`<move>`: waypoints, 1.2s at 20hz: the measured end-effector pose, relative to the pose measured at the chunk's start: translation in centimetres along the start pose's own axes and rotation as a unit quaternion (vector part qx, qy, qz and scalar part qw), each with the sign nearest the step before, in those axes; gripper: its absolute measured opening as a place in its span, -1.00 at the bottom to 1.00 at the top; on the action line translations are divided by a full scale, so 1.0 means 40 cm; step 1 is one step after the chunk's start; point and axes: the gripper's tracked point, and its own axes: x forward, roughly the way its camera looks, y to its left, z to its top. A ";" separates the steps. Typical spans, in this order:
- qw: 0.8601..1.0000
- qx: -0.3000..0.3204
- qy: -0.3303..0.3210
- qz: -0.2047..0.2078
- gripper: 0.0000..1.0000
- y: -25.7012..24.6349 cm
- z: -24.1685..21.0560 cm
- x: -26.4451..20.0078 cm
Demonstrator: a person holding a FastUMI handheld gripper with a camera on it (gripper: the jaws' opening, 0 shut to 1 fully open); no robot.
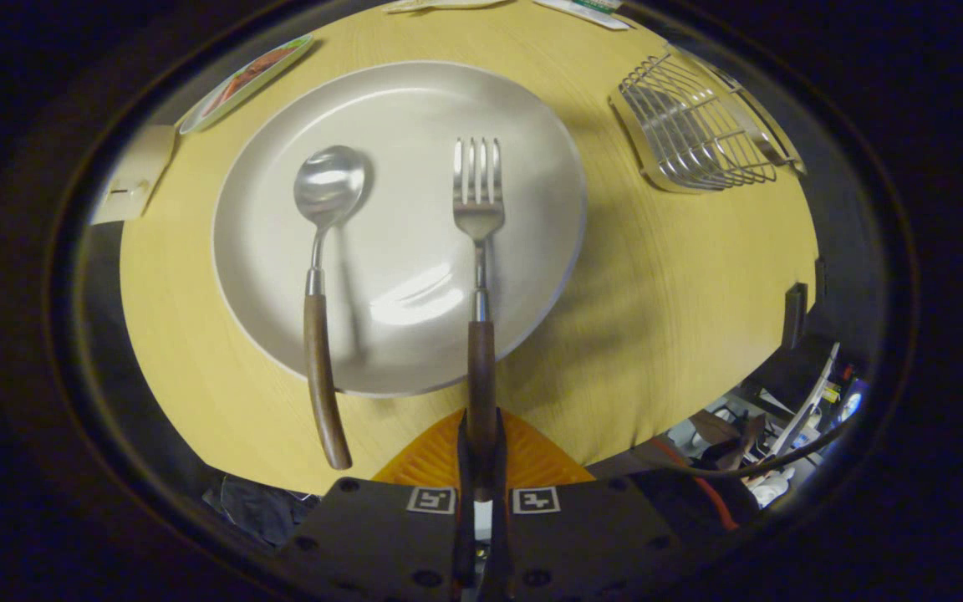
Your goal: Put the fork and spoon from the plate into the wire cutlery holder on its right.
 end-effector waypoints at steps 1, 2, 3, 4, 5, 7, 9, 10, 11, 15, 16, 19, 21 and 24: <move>1.000 -0.001 -0.003 -0.010 -0.79 -0.013 0.001 -0.004; 1.000 0.002 -0.005 -0.015 -0.79 -0.020 0.001 -0.011; 1.000 0.006 -0.008 -0.015 -0.79 -0.021 0.004 -0.020; 1.000 0.011 -0.012 -0.013 -0.79 -0.019 0.006 -0.027; 1.000 0.013 -0.015 -0.013 -0.79 -0.021 0.007 -0.038; 0.999 0.007 -0.017 -0.026 -0.79 -0.032 0.009 -0.065; 0.999 -0.001 -0.025 -0.036 -0.78 -0.040 0.018 -0.099; 0.999 -0.003 -0.030 -0.038 -0.78 -0.042 0.024 -0.119; 0.999 -0.006 -0.035 -0.040 -0.79 -0.043 0.028 -0.135; 0.998 -0.005 -0.052 -0.043 -0.79 -0.047 0.049 -0.202; 0.998 -0.001 -0.054 -0.040 -0.79 -0.045 0.053 -0.216; 0.998 0.004 -0.053 -0.038 -0.78 -0.055 0.057 -0.265; 0.998 0.018 -0.053 -0.033 -0.78 -0.067 0.066 -0.312; 0.995 0.060 -0.073 -0.020 -0.78 -0.102 0.095 -0.391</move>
